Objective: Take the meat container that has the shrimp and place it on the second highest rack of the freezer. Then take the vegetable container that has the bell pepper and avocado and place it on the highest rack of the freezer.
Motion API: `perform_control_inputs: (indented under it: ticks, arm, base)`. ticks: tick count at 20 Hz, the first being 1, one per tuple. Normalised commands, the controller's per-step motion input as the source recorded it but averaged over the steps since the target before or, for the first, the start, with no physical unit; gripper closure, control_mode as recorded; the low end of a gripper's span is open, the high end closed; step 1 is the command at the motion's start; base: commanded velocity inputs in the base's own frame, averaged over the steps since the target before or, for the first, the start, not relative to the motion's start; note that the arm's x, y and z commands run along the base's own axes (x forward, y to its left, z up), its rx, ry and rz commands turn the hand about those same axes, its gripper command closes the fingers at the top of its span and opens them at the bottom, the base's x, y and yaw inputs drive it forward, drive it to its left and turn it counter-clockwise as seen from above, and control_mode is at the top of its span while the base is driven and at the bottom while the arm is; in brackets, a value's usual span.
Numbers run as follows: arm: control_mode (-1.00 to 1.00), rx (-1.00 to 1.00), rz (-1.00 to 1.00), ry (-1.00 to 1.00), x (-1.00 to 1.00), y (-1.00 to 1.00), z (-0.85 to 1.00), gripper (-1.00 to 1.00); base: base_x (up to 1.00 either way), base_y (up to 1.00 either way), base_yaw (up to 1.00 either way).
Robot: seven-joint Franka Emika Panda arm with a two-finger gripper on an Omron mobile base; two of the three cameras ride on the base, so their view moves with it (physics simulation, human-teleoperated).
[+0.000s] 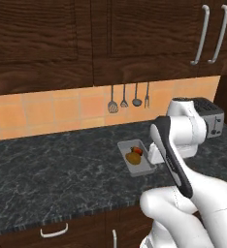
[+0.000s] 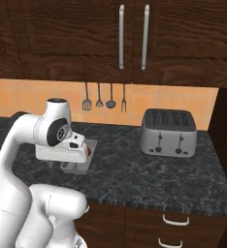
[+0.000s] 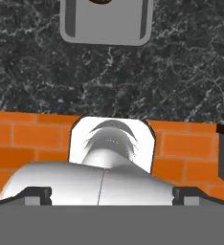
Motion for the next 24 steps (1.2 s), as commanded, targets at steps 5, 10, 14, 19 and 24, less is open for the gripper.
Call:
perform_control_inputs:
  ticks: [5, 10, 14, 19, 24]
  arm:
    - [-1.0, 0.02, -0.11, 0.0, 0.99, -0.13, -0.27, -1.0]
    - [-1.0, 0.0, -0.03, -0.14, 0.75, 0.01, -0.58, -1.0]
    - [-1.0, 0.0, -0.03, -0.03, 0.58, 0.0, -0.53, -1.0]
    - [-1.0, 0.0, -0.02, 0.0, 0.08, 0.0, -0.27, -1.0]
    - [-1.0, 0.0, -0.01, 0.0, 0.16, 0.0, -0.24, -1.0]
  base:
    - [0.0, 0.0, 0.0]
    - [0.0, 0.0, 0.0]
    - [0.0, 0.0, 0.0]
    - [0.0, 0.0, 0.0]
    - [0.0, 0.0, 0.0]
